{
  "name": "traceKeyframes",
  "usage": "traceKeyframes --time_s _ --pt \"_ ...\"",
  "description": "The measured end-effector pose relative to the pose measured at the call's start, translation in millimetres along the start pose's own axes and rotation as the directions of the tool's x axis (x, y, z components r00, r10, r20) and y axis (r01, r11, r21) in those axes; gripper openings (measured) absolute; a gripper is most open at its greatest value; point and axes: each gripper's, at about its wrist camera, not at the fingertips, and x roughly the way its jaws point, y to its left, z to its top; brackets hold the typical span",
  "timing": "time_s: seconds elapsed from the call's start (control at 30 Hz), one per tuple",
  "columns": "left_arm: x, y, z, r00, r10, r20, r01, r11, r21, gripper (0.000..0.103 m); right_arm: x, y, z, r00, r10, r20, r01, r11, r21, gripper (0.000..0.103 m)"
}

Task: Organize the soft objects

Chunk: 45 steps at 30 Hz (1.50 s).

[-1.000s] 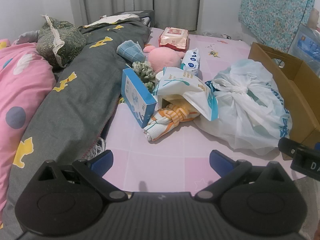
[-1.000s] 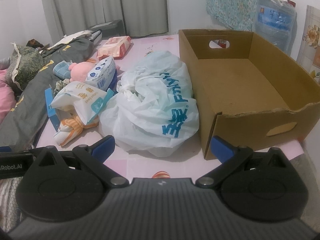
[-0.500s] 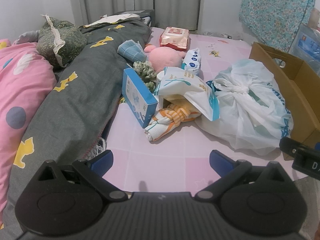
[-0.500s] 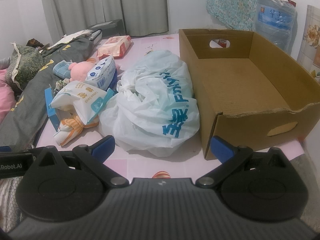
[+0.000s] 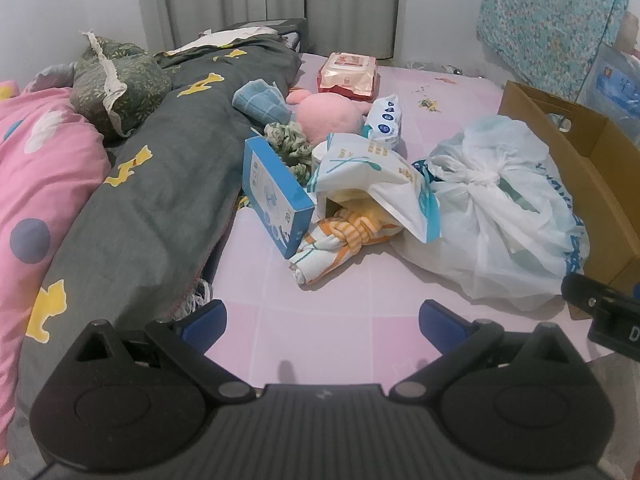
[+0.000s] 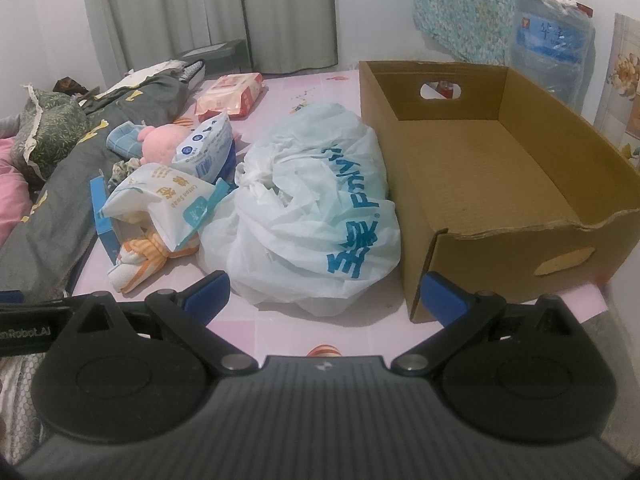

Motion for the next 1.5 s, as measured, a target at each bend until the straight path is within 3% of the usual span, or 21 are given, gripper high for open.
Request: traceKeyframes --time_s 0.2,0.5,0.63,0.77,0.83,0.93,1.0,1.13,1.23,1.3,1.4,1.5 --pt "1.1 1.6 6.0 1.000 0.009 0.013 -0.009 1.000 0.011 0.103 -1.1 0.0 4.5 1.000 0.020 0.019 -0.020 1.000 -0.005 0.102" --pt "5.8 18.4 20.7 0.998 0.019 0.056 -0.019 1.000 -0.002 0.103 -9.4 9.7 36.4 0.989 0.080 0.125 -0.067 0.992 -0.105 0.102" --pt "12.3 32.4 24.6 0.995 -0.010 0.095 0.015 0.999 -0.045 0.103 -9.0 20.7 54.3 0.968 0.202 0.149 -0.179 0.972 -0.154 0.102" --pt "21.1 47.5 33.3 0.989 -0.045 0.140 0.058 0.994 -0.090 0.101 -0.3 32.8 78.8 0.912 0.391 0.124 -0.376 0.918 -0.127 0.102" --pt "25.6 54.8 42.6 0.985 -0.041 0.167 0.061 0.992 -0.111 0.098 4.9 39.0 91.7 0.884 0.451 0.122 -0.441 0.892 -0.100 0.102" --pt "35.6 63.0 59.5 0.982 -0.026 0.186 0.051 0.990 -0.132 0.090 9.4 46.9 98.6 0.876 0.458 0.150 -0.450 0.889 -0.084 0.102" --pt "45.4 70.5 72.1 0.983 -0.023 0.183 0.052 0.986 -0.157 0.074 12.9 50.8 96.0 0.878 0.452 0.158 -0.444 0.892 -0.086 0.102" --pt "70.4 83.3 94.8 0.987 -0.069 0.148 0.101 0.970 -0.220 0.061 27.3 64.0 84.4 0.901 0.410 0.145 -0.389 0.909 -0.150 0.099" --pt "90.0 78.4 104.1 0.990 -0.085 0.113 0.106 0.974 -0.200 0.055 41.2 71.4 74.3 0.911 0.392 0.129 -0.366 0.911 -0.191 0.099" --pt "103.5 73.6 106.6 0.994 -0.076 0.072 0.088 0.980 -0.181 0.040 47.1 76.9 69.3 0.910 0.397 0.118 -0.369 0.907 -0.203 0.097" --pt "119.1 68.9 103.7 0.997 -0.072 0.026 0.075 0.985 -0.157 0.035 54.1 83.5 62.7 0.905 0.413 0.101 -0.387 0.898 -0.210 0.096" --pt "112.8 70.0 99.8 0.998 -0.052 0.044 0.058 0.988 -0.145 0.035 60.9 84.8 58.7 0.902 0.425 0.071 -0.405 0.893 -0.199 0.095"
